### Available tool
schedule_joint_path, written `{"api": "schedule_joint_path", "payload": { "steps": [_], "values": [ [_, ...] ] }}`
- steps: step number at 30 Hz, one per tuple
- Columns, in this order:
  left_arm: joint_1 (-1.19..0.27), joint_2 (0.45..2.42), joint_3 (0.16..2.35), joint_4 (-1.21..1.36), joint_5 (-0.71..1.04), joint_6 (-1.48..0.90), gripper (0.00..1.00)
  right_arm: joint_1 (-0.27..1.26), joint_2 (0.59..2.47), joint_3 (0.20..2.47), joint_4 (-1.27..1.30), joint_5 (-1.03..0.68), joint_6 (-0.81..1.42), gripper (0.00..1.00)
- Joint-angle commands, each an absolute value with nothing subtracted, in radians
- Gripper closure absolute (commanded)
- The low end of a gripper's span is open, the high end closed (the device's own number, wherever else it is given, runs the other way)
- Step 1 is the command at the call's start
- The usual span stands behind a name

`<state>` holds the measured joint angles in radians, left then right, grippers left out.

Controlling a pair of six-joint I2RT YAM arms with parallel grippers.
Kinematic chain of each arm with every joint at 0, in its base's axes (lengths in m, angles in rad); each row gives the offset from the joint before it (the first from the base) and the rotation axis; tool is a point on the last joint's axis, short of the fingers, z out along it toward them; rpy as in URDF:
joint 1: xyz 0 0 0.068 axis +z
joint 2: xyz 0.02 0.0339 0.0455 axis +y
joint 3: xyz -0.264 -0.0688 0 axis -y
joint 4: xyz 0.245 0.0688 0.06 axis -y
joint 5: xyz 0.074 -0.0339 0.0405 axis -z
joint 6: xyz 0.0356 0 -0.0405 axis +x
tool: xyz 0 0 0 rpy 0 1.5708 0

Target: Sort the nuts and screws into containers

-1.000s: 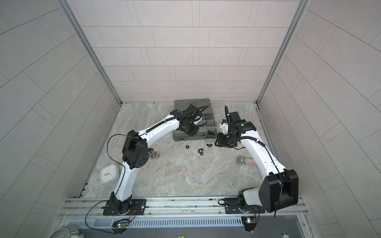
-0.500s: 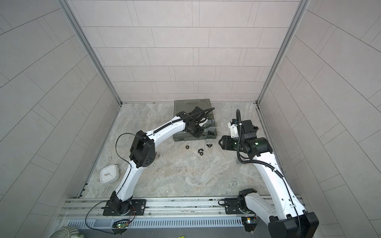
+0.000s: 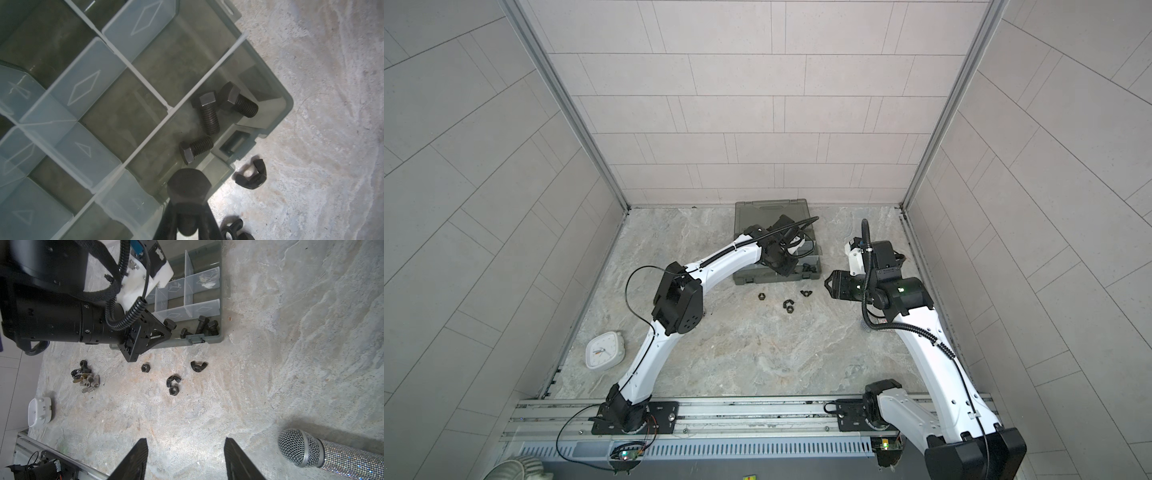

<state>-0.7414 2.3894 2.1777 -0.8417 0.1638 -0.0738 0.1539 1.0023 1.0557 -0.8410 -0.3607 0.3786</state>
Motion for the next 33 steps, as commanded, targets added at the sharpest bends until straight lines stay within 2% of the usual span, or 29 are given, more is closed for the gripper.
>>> {"api": "schedule_joint_path", "payload": {
  "steps": [1,5,7,8,10,12,17,20,27,33],
  "values": [
    [-0.732,2.411,2.210,-0.838,0.165,-0.075,0.84,0.150,1.001,1.065,-0.848,-0.345,0.379,0.40],
    [-0.726,2.419,2.212,-0.824,0.172,-0.083,0.82,0.149,1.007,1.062,-0.843,-0.345,0.374,0.40],
    [-0.724,2.419,2.213,-0.822,0.172,-0.083,0.57,0.149,1.012,1.064,-0.842,-0.345,0.370,0.40],
    [-0.722,2.418,2.215,-0.822,0.167,-0.084,0.47,0.150,1.012,1.065,-0.843,-0.345,0.369,0.40],
    [-0.721,2.412,2.217,-0.820,0.161,-0.083,0.36,0.150,1.016,1.060,-0.842,-0.345,0.365,0.39],
    [-0.715,2.390,2.218,-0.819,0.166,-0.091,0.30,0.150,1.018,1.055,-0.840,-0.347,0.365,0.39],
    [-0.711,2.265,2.203,-0.832,0.183,-0.106,0.29,0.150,1.038,1.049,-0.824,-0.346,0.368,0.39],
    [-0.698,2.140,2.116,-0.840,0.139,-0.103,0.29,0.149,1.080,1.039,-0.805,-0.347,0.378,0.39],
    [-0.539,1.807,1.645,-0.770,0.189,-0.181,0.29,0.169,1.219,1.032,-0.763,-0.325,0.424,0.39],
    [-0.376,1.561,1.295,-0.689,0.252,-0.246,0.26,0.284,1.366,1.104,-0.763,-0.266,0.418,0.40]
  ]
}}
